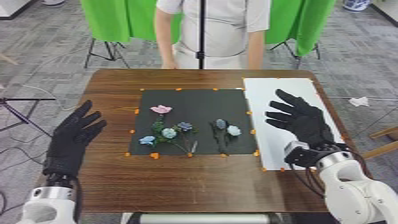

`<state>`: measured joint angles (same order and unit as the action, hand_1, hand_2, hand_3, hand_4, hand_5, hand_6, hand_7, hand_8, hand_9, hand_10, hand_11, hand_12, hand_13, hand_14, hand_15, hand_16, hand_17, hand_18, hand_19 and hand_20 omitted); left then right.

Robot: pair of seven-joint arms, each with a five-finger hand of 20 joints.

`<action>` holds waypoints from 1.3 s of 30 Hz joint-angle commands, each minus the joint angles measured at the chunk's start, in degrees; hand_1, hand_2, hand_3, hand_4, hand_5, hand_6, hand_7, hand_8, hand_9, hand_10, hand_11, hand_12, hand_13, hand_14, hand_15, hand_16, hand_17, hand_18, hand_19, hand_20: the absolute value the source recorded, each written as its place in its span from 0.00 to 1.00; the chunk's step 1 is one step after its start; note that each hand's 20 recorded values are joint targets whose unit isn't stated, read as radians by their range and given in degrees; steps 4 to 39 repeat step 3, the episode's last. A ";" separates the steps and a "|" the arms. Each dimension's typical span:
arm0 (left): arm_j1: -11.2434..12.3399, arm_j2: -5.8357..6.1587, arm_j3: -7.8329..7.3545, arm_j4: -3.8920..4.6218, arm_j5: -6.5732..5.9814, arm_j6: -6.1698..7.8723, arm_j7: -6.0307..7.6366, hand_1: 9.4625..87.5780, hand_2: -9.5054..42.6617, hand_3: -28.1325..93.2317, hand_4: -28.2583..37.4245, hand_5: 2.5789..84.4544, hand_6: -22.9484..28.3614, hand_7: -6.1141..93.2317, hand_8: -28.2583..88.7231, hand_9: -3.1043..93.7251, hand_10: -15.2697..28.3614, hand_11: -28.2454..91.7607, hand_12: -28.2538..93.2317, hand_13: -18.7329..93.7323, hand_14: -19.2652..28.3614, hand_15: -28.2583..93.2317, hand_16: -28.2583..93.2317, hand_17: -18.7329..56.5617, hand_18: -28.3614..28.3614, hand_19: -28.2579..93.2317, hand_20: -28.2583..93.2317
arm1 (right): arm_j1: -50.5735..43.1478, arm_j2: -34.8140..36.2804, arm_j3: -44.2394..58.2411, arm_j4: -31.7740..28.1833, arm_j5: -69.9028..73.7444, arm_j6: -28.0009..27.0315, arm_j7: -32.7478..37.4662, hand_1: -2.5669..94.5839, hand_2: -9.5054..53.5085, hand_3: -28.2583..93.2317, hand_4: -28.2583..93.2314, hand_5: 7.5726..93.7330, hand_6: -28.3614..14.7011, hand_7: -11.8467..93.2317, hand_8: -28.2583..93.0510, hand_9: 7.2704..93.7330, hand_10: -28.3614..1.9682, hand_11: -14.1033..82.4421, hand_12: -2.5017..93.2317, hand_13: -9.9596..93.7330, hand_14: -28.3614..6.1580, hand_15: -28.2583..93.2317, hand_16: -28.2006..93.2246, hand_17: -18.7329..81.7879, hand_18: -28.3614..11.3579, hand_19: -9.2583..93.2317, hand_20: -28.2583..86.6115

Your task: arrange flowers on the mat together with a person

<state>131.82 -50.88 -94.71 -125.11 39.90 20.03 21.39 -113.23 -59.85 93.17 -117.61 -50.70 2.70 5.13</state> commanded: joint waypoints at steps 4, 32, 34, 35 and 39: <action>0.54 0.17 0.34 0.07 -0.50 0.26 0.21 0.17 0.27 0.88 0.00 0.42 0.52 0.15 0.17 0.38 0.71 0.39 0.31 0.38 0.88 0.54 0.20 0.13 1.00 0.63 0.36 | -0.03 -0.32 -0.18 0.03 0.29 -0.06 -1.00 0.19 0.28 0.87 0.00 0.41 0.77 0.24 0.13 0.43 0.53 0.21 0.17 0.43 0.32 0.40 0.38 0.27 0.13 0.56 0.39; 0.54 0.17 0.34 0.07 -0.50 0.26 0.21 0.17 0.27 0.88 0.00 0.42 0.52 0.15 0.17 0.38 0.71 0.39 0.31 0.38 0.88 0.54 0.20 0.13 1.00 0.63 0.36 | -0.03 -0.32 -0.18 0.03 0.29 -0.06 -1.00 0.19 0.28 0.87 0.00 0.41 0.77 0.24 0.13 0.43 0.53 0.21 0.17 0.43 0.32 0.40 0.38 0.27 0.13 0.56 0.39; 0.54 0.17 0.34 0.07 -0.50 0.26 0.21 0.17 0.27 0.88 0.00 0.42 0.52 0.15 0.17 0.38 0.71 0.39 0.31 0.38 0.88 0.54 0.20 0.13 1.00 0.63 0.36 | -0.03 -0.32 -0.18 0.03 0.29 -0.06 -1.00 0.19 0.28 0.87 0.00 0.41 0.77 0.24 0.13 0.43 0.53 0.21 0.17 0.43 0.32 0.40 0.38 0.27 0.13 0.56 0.39; 0.54 0.17 0.34 0.07 -0.50 0.26 0.21 0.17 0.27 0.88 0.00 0.42 0.52 0.15 0.17 0.38 0.71 0.39 0.31 0.38 0.88 0.54 0.20 0.13 1.00 0.63 0.36 | -0.03 -0.32 -0.18 0.03 0.29 -0.06 -1.00 0.19 0.28 0.87 0.00 0.41 0.77 0.24 0.13 0.43 0.53 0.21 0.17 0.43 0.32 0.40 0.38 0.27 0.13 0.56 0.39; 0.54 0.17 0.34 0.07 -0.50 0.26 0.21 0.17 0.27 0.88 0.00 0.42 0.52 0.15 0.17 0.38 0.71 0.39 0.31 0.38 0.88 0.54 0.20 0.13 1.00 0.63 0.36 | -0.03 -0.32 -0.18 0.03 0.29 -0.06 -1.00 0.19 0.28 0.87 0.00 0.41 0.77 0.24 0.13 0.43 0.53 0.21 0.17 0.43 0.32 0.40 0.38 0.27 0.13 0.56 0.39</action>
